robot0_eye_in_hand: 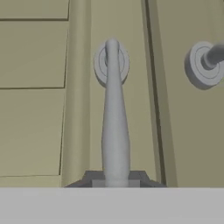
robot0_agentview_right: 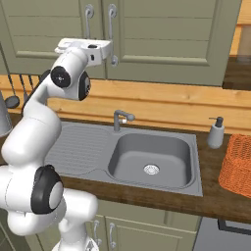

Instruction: Open the cabinet, pick up the bread from the cabinet and place it in the basket. Then move the basket to the dining counter.

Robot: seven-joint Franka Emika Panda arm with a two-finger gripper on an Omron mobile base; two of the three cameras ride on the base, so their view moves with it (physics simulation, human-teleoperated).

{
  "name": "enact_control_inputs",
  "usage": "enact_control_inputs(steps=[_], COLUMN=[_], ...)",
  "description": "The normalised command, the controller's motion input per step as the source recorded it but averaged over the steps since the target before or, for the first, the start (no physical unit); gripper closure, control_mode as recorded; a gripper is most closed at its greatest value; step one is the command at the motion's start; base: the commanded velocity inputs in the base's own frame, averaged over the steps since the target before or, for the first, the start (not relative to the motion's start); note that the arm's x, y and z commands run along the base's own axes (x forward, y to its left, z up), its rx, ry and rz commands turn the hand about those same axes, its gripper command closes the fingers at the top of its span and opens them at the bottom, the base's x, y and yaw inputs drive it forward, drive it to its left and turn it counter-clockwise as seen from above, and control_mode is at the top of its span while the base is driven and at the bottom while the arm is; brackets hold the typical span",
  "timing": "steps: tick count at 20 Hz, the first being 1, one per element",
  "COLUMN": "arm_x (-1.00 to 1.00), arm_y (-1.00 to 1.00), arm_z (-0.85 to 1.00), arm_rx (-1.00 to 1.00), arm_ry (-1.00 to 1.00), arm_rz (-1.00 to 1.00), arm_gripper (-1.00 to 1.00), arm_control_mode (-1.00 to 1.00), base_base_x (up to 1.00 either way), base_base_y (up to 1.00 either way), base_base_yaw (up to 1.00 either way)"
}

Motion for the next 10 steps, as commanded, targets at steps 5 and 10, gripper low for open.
enact_control_inputs(steps=[5,10], arm_x=[-0.38,-0.51], arm_y=[0.12,0.04], arm_z=[0.00,0.00], arm_rx=[0.00,0.00], arm_ry=[0.00,0.00], arm_rz=[0.00,0.00], arm_gripper=[1.00,1.00], arm_control_mode=[-1.00,-1.00], base_base_x=[0.00,0.00], base_base_y=[0.00,0.00], base_base_yaw=[0.00,0.00])
